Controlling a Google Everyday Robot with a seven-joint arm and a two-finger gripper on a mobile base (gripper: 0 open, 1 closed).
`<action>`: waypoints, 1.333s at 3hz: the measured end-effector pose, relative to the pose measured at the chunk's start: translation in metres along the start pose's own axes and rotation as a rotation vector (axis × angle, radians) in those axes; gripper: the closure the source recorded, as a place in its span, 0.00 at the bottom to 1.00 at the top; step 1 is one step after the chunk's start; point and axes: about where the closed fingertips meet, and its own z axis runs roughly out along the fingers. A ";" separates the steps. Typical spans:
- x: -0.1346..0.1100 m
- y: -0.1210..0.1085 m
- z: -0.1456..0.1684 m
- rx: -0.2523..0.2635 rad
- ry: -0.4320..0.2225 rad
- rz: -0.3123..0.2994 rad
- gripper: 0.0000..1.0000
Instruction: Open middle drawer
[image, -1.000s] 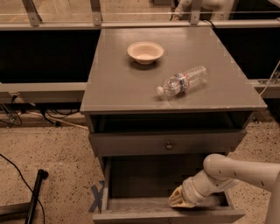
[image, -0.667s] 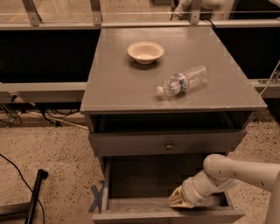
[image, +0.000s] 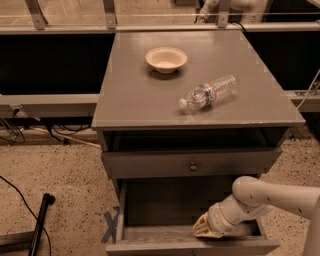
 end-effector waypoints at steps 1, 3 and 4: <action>0.000 0.000 0.000 0.000 0.000 0.000 1.00; 0.000 0.000 0.000 0.000 0.000 0.000 0.59; 0.000 0.000 0.000 0.000 0.000 0.000 0.35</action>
Offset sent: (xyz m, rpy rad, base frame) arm 0.0375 -0.0647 0.1075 0.1517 -0.7266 -0.4737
